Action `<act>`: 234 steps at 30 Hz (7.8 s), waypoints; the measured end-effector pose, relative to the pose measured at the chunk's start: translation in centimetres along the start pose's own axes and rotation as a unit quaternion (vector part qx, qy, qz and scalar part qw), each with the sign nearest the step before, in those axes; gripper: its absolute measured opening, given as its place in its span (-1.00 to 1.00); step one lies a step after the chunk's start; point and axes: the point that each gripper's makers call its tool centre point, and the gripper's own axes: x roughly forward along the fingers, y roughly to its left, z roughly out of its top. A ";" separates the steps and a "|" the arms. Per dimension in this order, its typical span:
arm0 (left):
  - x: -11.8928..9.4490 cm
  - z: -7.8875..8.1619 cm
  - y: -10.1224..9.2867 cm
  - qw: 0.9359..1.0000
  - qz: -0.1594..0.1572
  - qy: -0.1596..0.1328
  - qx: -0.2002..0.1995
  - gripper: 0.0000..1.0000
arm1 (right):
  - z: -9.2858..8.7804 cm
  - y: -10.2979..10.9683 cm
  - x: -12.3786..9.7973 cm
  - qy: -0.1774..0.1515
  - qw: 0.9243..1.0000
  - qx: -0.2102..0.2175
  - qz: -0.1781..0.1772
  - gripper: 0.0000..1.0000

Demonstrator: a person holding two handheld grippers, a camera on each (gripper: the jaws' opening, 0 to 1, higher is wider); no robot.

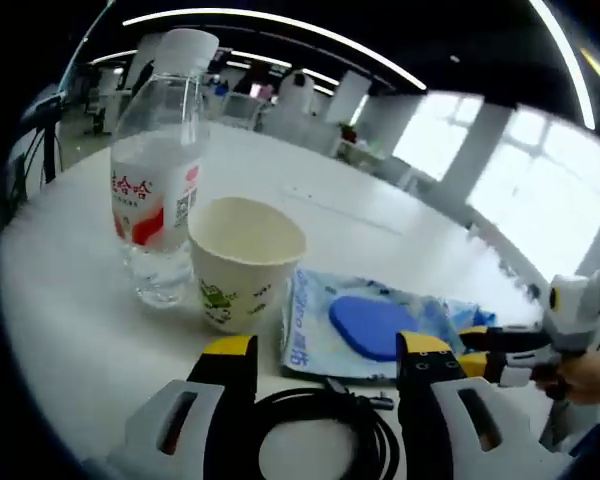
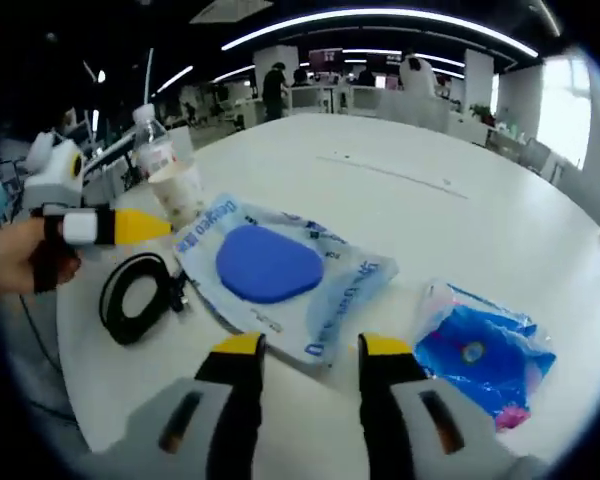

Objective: Arrange the tabletop items into an orderly group along one side of the table until the central work area is clear of visible clutter.

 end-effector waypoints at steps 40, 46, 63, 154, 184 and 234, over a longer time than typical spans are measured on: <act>-10.1 0.3 -0.5 0.996 0.049 -0.057 0.045 0.93 | 0.5 4.2 -4.4 -0.046 0.991 0.078 0.097 0.52; -12.9 -0.3 0.9 0.994 0.076 -0.066 0.049 0.93 | 0.7 5.3 -4.2 -0.042 0.989 0.080 0.118 0.49; -18.4 -1.0 2.2 0.992 0.088 -0.076 0.058 0.93 | 0.2 7.1 -2.7 -0.020 0.984 0.087 0.155 0.45; -20.2 -1.5 3.1 0.988 0.108 -0.087 0.070 0.51 | 5.1 9.0 -2.5 -0.027 0.986 0.111 0.119 -1.00; -19.5 -2.9 2.3 0.990 0.095 -0.055 0.084 0.50 | -2.6 -4.8 -14.1 -0.055 0.967 0.248 -0.020 -1.00; -20.7 -4.5 0.8 0.992 0.061 -0.037 0.101 0.45 | -9.9 -7.5 -8.7 0.015 0.946 0.318 -0.068 -0.99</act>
